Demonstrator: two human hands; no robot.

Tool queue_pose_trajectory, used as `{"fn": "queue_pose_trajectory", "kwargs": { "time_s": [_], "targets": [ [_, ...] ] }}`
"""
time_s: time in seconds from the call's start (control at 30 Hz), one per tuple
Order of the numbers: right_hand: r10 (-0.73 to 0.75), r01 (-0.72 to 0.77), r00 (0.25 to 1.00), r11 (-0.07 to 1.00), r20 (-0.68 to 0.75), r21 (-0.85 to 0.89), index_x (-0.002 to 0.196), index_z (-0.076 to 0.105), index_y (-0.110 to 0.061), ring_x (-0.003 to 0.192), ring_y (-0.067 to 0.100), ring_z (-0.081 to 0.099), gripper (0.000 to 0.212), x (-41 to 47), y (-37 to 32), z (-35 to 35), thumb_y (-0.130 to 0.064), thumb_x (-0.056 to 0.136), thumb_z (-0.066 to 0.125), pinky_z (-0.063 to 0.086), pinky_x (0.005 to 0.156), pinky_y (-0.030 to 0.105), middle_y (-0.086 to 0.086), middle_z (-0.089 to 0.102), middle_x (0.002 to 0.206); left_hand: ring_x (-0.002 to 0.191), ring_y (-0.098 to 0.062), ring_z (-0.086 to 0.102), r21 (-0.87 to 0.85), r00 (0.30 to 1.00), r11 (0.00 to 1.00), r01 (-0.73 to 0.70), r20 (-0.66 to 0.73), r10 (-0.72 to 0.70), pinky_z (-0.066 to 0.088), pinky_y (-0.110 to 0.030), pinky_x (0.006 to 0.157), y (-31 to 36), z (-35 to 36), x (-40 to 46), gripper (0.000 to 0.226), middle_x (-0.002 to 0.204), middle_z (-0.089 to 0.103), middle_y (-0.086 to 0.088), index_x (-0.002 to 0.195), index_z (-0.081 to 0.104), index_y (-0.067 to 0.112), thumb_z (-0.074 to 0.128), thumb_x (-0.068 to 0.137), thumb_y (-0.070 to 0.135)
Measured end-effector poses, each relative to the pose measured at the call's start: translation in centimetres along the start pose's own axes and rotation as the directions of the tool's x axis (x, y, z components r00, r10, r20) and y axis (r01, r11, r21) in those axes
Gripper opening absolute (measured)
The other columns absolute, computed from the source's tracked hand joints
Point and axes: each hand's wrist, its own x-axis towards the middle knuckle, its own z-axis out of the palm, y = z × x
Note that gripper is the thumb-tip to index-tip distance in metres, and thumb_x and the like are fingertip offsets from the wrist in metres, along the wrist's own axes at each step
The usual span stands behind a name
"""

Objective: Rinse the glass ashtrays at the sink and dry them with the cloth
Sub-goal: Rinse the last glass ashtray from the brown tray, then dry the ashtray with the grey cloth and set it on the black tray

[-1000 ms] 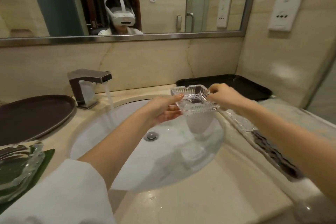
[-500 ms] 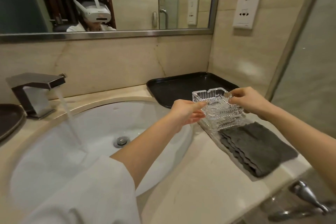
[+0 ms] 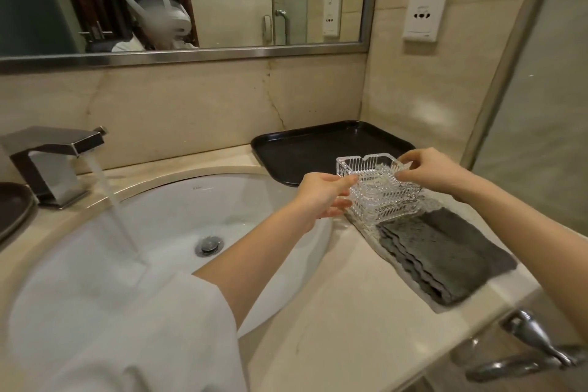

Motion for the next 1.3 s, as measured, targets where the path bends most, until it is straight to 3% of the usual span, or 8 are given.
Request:
{"fn": "queue_pose_trajectory", "kwargs": {
  "time_s": [0.13,0.27,0.4,0.63,0.8,0.93,1.17,1.3],
  "targets": [
    [-0.094,0.075,0.979,0.991,-0.181,-0.111,0.123,0.057,-0.008,0.1,0.023,0.057,0.036,-0.4,-2.2,-0.2,-0.024,0.092,0.056,0.045,0.082,0.029,0.011,0.062,0.12,0.079,-0.011,0.063,0.07,0.995,0.996,-0.05,-0.081,0.055,0.052,-0.022,0.066,0.0,-1.8,-0.4,0.034,0.092,0.063,0.001,0.116,0.061,0.01,0.054,0.093,0.035],
    [-0.238,0.258,0.949,0.963,-0.207,0.075,0.113,0.065,-0.01,0.091,0.014,0.056,0.025,-0.7,-7.3,1.2,-0.018,0.091,0.056,0.042,0.083,0.023,0.006,0.066,0.105,0.08,-0.011,0.06,0.078,0.97,0.991,-0.107,-0.21,0.121,0.047,-0.025,0.074,0.1,-5.6,-1.4,0.024,0.082,0.062,0.004,0.09,0.063,0.014,0.049,0.096,0.032],
    [-0.352,0.347,0.934,0.856,-0.059,0.384,0.101,0.068,-0.01,0.082,0.013,0.061,0.017,-0.5,-13.9,5.0,-0.015,0.092,0.054,0.05,0.074,0.025,0.002,0.068,0.086,0.066,-0.022,0.043,0.13,0.876,0.987,-0.095,-0.459,0.145,0.037,-0.03,0.068,-0.6,-10.9,-2.6,0.044,0.06,0.043,-0.001,0.057,0.04,0.017,0.043,0.097,0.036],
    [-0.468,0.17,0.856,0.657,0.22,0.734,0.115,0.055,0.001,0.078,0.02,0.064,0.029,0.0,-25.5,13.1,-0.005,0.099,0.031,0.052,0.071,0.025,0.018,0.065,0.109,0.045,-0.012,0.026,-0.008,0.804,0.999,-0.05,-0.593,0.035,0.02,-0.018,0.039,-1.6,-20.0,-6.1,0.036,0.055,0.029,0.0,0.067,0.043,0.017,0.03,0.1,0.02],
    [-0.482,0.141,0.842,0.628,0.24,0.765,0.134,0.041,-0.003,0.123,0.026,0.048,0.045,2.9,-32.4,17.3,0.01,0.093,0.03,0.044,0.097,0.036,0.012,0.047,0.138,0.068,-0.01,0.048,-0.079,0.745,0.997,-0.013,-0.665,-0.043,0.039,-0.024,0.06,-3.4,-24.3,-8.0,0.016,0.084,0.052,-0.002,0.102,0.051,0.016,0.039,0.097,0.006],
    [-0.462,0.056,0.837,0.605,0.292,0.795,0.132,0.045,-0.002,0.13,0.026,0.041,0.036,5.3,-36.6,20.1,-0.012,0.099,0.039,0.037,0.102,0.035,0.017,0.043,0.14,0.095,-0.018,0.055,-0.168,0.7,0.985,0.032,-0.7,-0.142,0.045,-0.031,0.079,-4.9,-26.9,-8.4,0.015,0.116,0.055,-0.005,0.11,0.053,0.015,0.047,0.096,0.012],
    [-0.488,-0.017,0.789,0.59,0.373,0.808,0.102,0.058,-0.015,0.131,0.027,0.038,0.026,6.7,-39.3,22.8,-0.023,0.098,0.033,0.032,0.103,0.033,0.02,0.046,0.137,0.107,-0.02,0.055,-0.248,0.715,0.968,0.036,-0.671,-0.198,0.044,-0.033,0.091,-6.0,-28.4,-8.2,0.017,0.121,0.056,-0.007,0.112,0.051,0.012,0.047,0.096,0.009],
    [-0.508,0.03,0.801,0.561,0.316,0.827,0.119,0.058,-0.009,0.129,0.02,0.044,0.033,6.8,-38.7,23.0,-0.021,0.097,0.038,0.03,0.098,0.034,0.013,0.054,0.132,0.115,-0.023,0.054,-0.251,0.745,0.968,0.027,-0.641,-0.187,0.042,-0.035,0.098,-5.8,-28.2,-8.1,0.023,0.125,0.056,-0.01,0.118,0.053,0.008,0.043,0.097,0.005]
  ]
}}
